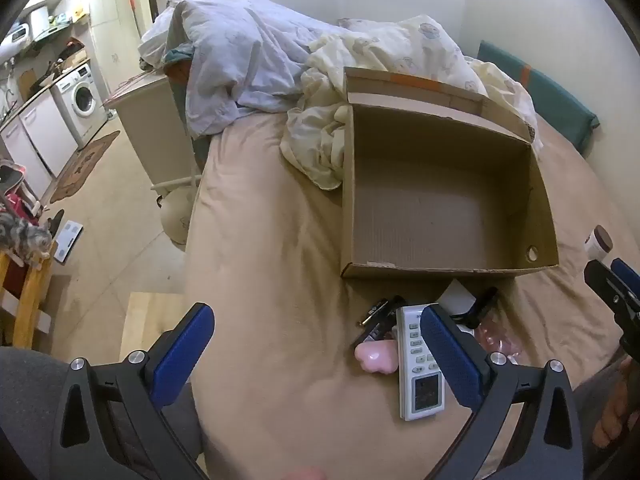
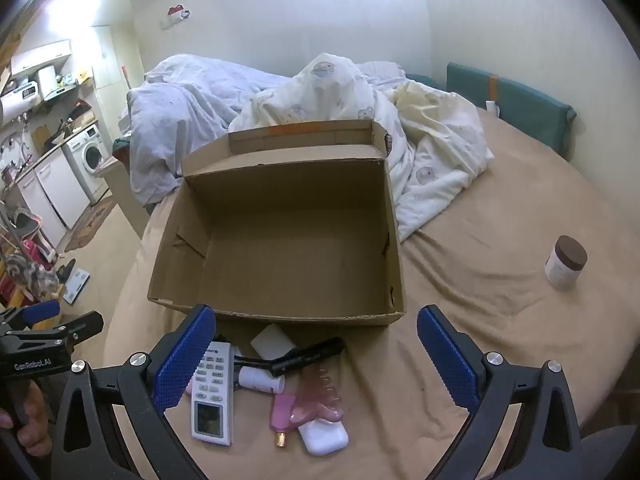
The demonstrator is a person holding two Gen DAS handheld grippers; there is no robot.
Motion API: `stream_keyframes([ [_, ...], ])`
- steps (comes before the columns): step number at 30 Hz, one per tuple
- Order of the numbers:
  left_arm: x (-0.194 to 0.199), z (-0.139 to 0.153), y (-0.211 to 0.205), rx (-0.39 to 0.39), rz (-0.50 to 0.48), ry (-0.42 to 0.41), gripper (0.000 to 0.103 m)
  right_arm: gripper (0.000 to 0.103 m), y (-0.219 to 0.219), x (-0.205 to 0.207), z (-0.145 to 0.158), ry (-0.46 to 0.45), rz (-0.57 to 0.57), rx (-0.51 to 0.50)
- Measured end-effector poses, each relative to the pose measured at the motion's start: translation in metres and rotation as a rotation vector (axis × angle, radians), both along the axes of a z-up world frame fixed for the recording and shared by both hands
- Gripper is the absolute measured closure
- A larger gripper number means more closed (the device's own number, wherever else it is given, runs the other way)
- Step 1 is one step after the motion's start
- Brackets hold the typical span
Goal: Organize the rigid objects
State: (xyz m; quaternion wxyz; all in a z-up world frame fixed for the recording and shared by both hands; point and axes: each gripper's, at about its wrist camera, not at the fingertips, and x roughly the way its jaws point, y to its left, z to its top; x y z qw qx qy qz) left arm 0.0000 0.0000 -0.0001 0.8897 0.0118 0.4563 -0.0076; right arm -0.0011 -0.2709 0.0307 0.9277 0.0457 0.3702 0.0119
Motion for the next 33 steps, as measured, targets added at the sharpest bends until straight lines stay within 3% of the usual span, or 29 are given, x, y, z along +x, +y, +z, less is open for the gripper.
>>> stream_keyframes([
  [33,-0.0019,-0.0035,-0.0021,-0.014,-0.001,0.005,0.000,0.000,0.0005,-0.0002,0.0007,-0.005,0.002,-0.010],
])
